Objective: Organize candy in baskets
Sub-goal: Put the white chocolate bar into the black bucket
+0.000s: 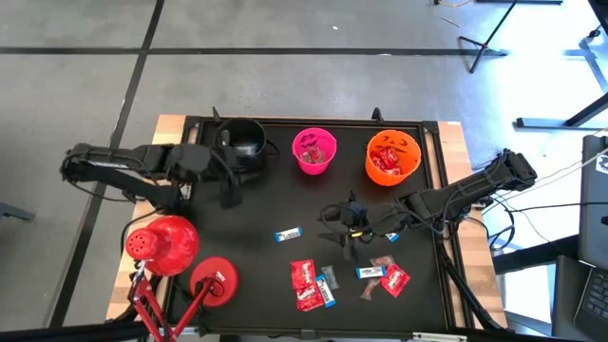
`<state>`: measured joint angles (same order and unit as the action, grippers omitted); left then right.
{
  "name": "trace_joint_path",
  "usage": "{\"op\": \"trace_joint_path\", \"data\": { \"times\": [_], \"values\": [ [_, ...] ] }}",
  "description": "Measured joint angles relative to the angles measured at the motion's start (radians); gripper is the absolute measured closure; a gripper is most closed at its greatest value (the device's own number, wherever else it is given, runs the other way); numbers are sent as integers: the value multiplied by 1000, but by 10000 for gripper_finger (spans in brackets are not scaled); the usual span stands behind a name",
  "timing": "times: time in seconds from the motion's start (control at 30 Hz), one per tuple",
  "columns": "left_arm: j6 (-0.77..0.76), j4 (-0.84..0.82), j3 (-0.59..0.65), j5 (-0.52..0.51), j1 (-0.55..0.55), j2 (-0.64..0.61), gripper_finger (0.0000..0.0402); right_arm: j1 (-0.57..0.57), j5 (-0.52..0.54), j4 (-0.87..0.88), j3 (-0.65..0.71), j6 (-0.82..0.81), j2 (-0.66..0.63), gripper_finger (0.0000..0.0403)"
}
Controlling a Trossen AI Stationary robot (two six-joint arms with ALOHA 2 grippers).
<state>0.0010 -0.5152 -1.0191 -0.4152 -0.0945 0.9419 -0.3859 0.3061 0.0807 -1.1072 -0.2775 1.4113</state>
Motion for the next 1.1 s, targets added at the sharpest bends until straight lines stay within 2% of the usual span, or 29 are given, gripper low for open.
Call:
{"op": "trace_joint_path", "data": {
  "times": [0.13,0.33,0.57,0.87,1.1],
  "values": [
    [5,-1,0,-13,-67,48,220,0,0,-5,0,18,0,210],
    [1,7,0,41,-123,156,220,0,0,-5,0,42,0,210],
    [-38,25,0,85,-130,244,221,0,0,-5,0,54,0,210],
    [-79,110,0,171,-130,277,221,0,0,-5,0,61,0,210],
    [-106,203,-1,176,-146,310,221,0,0,-3,0,60,0,210]
  ]
}}
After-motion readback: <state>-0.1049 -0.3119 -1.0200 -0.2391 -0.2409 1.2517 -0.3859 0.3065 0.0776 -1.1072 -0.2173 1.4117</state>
